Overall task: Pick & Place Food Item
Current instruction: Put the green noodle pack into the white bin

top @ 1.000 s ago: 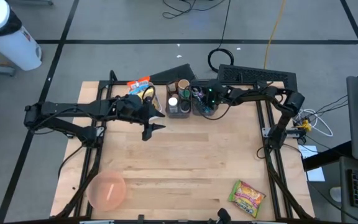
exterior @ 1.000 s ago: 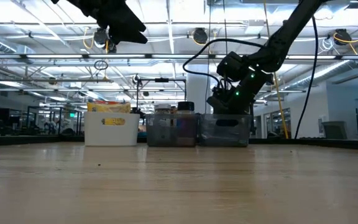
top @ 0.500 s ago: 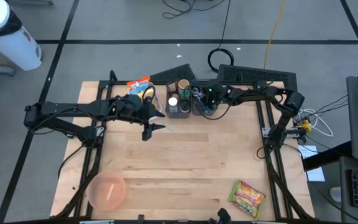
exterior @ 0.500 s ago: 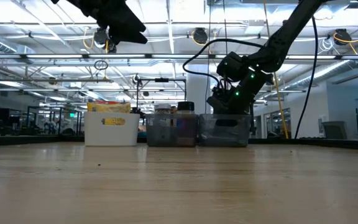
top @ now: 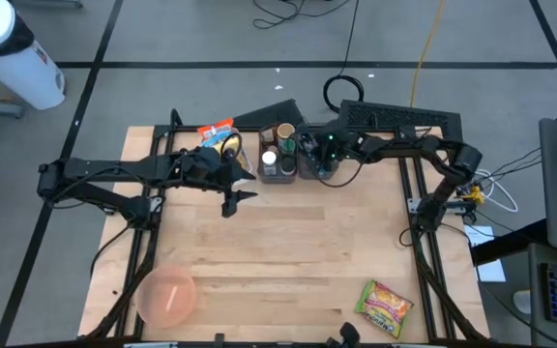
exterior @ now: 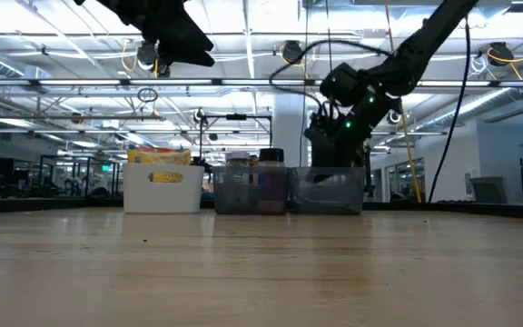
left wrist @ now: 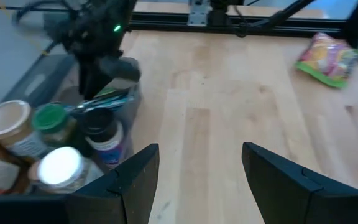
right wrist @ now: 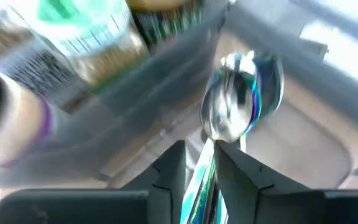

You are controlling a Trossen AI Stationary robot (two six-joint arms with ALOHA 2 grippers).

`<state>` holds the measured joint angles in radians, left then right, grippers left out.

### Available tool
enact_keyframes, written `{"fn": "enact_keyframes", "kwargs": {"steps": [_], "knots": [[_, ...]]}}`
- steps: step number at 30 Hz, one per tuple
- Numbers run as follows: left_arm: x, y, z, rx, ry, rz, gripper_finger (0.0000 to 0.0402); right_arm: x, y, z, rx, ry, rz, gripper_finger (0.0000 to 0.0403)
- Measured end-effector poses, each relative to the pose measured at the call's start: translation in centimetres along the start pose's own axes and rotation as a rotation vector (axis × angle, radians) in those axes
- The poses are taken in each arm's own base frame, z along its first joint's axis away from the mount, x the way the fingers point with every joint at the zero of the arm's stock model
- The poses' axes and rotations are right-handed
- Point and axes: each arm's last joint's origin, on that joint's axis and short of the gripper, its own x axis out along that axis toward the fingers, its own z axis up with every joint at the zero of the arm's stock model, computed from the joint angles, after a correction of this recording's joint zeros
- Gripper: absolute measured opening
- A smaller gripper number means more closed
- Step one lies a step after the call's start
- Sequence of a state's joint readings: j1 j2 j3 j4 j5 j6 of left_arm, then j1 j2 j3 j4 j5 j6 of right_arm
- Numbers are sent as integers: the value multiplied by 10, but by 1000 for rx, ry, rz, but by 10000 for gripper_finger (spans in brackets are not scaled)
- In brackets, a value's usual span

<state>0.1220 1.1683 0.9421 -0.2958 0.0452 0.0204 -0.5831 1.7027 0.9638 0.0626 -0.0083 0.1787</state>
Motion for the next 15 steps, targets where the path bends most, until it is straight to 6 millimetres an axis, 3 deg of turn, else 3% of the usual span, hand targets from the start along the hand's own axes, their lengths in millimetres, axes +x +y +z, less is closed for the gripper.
{"fn": "enact_keyframes", "kwargs": {"steps": [3, 9, 15], "knots": [[-5, 1, 0, 7, -5, 45, 239, -15, 2, 9, -20, -47, 8, 94], [-37, 1, 1, 15, -27, 98, 239, -56, 14, 27, -78, -153, 98, 149], [-79, -4, -8, -73, -103, 84, 239, -88, 40, 14, -106, -169, 297, 197]]}}
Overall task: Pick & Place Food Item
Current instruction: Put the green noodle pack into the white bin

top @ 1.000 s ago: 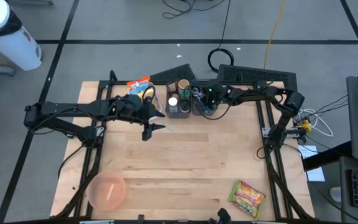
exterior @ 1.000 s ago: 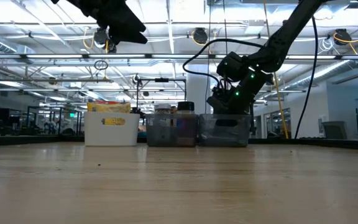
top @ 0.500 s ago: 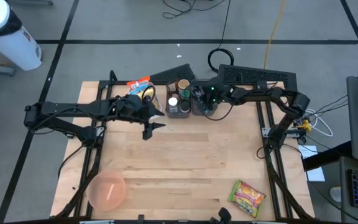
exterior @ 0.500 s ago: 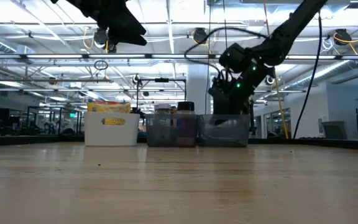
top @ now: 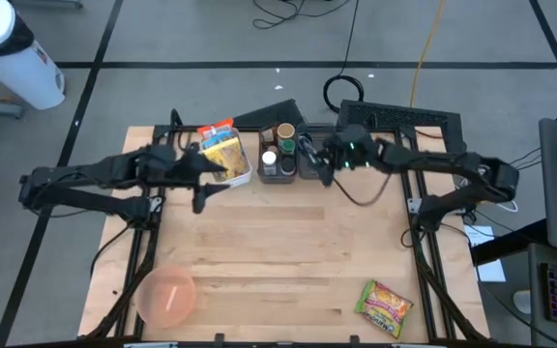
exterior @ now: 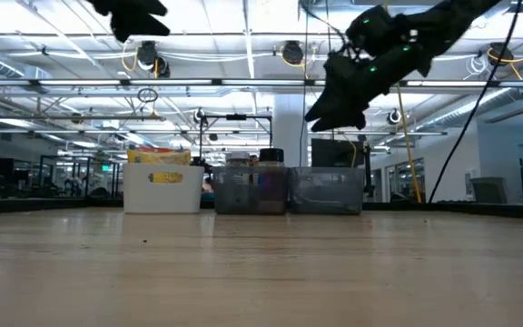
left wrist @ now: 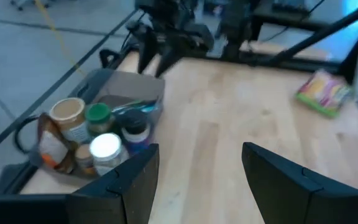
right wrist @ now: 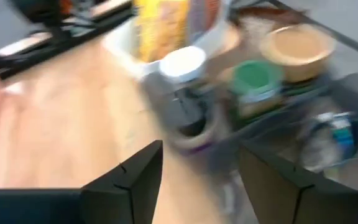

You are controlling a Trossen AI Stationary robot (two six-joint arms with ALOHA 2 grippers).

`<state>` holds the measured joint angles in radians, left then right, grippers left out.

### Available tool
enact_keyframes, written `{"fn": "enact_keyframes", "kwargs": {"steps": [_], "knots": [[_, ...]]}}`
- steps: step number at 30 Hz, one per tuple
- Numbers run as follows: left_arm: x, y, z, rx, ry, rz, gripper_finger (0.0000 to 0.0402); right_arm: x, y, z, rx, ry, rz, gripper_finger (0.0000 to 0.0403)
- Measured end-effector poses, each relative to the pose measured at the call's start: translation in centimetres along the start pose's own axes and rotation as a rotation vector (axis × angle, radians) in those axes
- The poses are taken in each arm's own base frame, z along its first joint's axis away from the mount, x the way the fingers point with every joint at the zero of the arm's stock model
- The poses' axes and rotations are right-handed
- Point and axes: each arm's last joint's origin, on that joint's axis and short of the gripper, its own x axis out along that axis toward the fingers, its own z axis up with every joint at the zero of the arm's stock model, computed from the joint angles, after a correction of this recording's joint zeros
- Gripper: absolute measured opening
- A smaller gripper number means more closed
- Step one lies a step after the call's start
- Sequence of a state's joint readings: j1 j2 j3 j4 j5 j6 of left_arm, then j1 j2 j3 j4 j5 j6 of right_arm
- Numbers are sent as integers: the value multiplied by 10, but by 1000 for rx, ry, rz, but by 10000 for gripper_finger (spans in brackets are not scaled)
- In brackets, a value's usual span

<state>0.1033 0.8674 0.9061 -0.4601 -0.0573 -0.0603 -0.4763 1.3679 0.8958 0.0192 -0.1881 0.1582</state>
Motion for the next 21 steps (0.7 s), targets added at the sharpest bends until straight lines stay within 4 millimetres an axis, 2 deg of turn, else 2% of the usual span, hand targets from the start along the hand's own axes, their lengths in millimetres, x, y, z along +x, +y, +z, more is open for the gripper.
{"fn": "enact_keyframes", "kwargs": {"steps": [5, 9, 16, 18, 21], "knots": [[-12, -6, -33, -50, -146, -71, 239, -5, 37, -43, -6, -156, 125, 207], [-7, -11, -65, -88, -296, -136, 239, -15, 63, -71, -27, -397, 275, 202], [12, -18, -116, -140, -564, -236, 239, -42, 101, -89, -178, -660, 502, 198], [15, -18, -129, -171, -609, -255, 239, -47, 110, -91, -223, -687, 536, 199], [16, -18, -138, -262, -653, -300, 239, -51, 121, -96, -249, -686, 585, 198]]}}
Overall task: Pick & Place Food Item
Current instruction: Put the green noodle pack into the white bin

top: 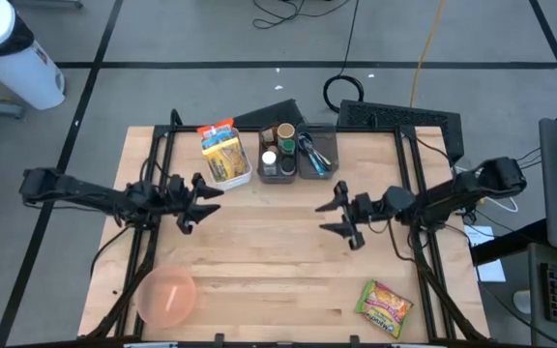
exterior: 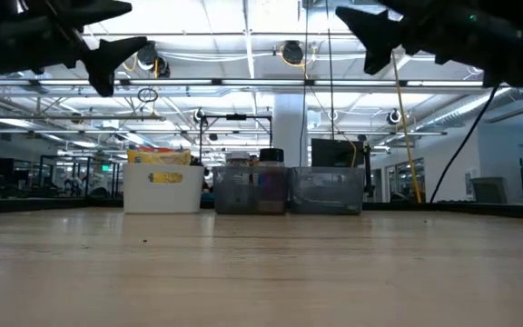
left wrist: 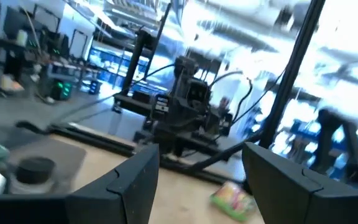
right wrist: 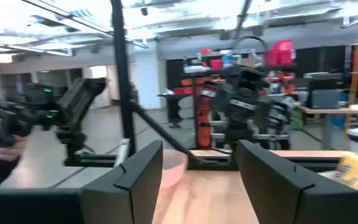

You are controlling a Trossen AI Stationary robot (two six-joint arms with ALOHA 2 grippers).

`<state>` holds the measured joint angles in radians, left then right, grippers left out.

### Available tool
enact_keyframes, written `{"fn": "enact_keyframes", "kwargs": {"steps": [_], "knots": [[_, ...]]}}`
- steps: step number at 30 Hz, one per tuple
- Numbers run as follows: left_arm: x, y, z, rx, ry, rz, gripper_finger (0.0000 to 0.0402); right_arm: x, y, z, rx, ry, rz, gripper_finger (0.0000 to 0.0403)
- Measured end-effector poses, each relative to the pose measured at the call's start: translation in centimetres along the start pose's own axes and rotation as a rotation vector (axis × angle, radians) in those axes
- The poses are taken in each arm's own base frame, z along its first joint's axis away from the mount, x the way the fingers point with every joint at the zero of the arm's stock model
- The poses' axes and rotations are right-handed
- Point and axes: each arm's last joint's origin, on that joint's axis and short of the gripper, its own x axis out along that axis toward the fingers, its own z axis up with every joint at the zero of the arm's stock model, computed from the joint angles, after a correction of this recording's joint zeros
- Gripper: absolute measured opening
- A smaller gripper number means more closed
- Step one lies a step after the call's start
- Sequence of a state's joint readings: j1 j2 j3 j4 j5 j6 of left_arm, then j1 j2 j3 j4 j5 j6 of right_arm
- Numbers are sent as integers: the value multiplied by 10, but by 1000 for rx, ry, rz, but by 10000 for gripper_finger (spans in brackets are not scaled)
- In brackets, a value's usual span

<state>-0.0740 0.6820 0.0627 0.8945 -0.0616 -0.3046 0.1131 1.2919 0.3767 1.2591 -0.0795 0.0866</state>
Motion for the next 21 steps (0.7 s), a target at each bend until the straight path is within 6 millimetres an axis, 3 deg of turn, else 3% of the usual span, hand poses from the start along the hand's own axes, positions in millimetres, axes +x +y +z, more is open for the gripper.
{"fn": "enact_keyframes", "kwargs": {"steps": [4, 9, 21], "knots": [[1, -2, -7, -101, 21, -17, 239, 1, 14, -3, 38, 19, 58, 195], [11, -5, -12, -106, 67, 13, 239, 2, 25, -8, 74, 40, 102, 196], [43, -8, -21, -209, 120, 151, 239, 4, 30, -23, 140, 116, 119, 194]]}}
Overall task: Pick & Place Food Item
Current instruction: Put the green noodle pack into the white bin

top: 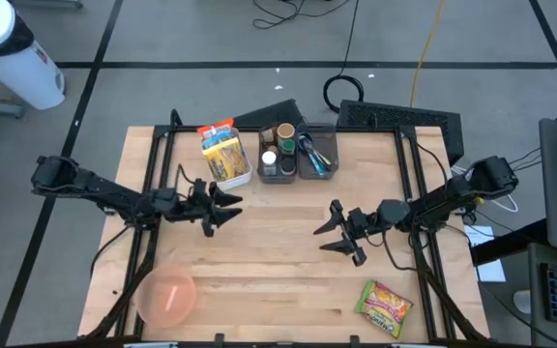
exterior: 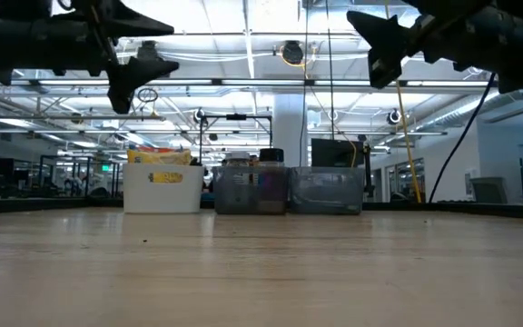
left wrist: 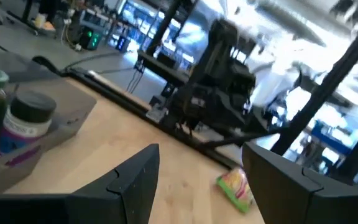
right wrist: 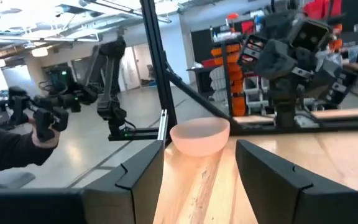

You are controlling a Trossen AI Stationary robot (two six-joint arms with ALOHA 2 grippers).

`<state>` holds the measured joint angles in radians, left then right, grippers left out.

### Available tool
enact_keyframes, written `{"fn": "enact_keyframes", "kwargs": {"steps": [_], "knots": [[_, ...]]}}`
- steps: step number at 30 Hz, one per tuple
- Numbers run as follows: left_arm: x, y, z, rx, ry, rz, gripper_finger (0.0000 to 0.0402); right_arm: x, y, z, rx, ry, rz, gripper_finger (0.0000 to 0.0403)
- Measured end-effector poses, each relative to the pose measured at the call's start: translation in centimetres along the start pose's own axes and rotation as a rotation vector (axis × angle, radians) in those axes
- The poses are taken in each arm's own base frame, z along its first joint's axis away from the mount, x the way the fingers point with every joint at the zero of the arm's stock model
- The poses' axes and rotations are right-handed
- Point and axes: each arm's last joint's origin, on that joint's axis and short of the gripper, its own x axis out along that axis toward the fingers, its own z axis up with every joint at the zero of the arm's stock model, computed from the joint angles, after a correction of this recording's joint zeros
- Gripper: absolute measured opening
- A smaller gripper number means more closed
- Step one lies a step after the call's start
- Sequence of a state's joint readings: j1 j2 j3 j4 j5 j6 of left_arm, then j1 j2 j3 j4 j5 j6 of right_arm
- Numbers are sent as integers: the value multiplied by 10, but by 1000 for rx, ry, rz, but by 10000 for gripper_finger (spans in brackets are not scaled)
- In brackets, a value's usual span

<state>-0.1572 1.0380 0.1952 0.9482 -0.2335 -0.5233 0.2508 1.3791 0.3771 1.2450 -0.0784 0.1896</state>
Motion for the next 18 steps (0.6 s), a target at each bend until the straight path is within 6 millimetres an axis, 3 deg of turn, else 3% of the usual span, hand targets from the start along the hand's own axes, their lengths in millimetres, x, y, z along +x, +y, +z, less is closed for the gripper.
{"fn": "enact_keyframes", "kwargs": {"steps": [10, 13, 18], "knots": [[30, -10, -31, 120, 165, 5, 239, 0, -7, -13, -3, 135, -45, 192], [39, -16, -40, 165, 205, -10, 239, 1, -16, -22, 48, 301, -107, 190], [56, -26, -51, 236, 238, -40, 239, 3, -26, -32, 139, 718, -155, 188]]}}
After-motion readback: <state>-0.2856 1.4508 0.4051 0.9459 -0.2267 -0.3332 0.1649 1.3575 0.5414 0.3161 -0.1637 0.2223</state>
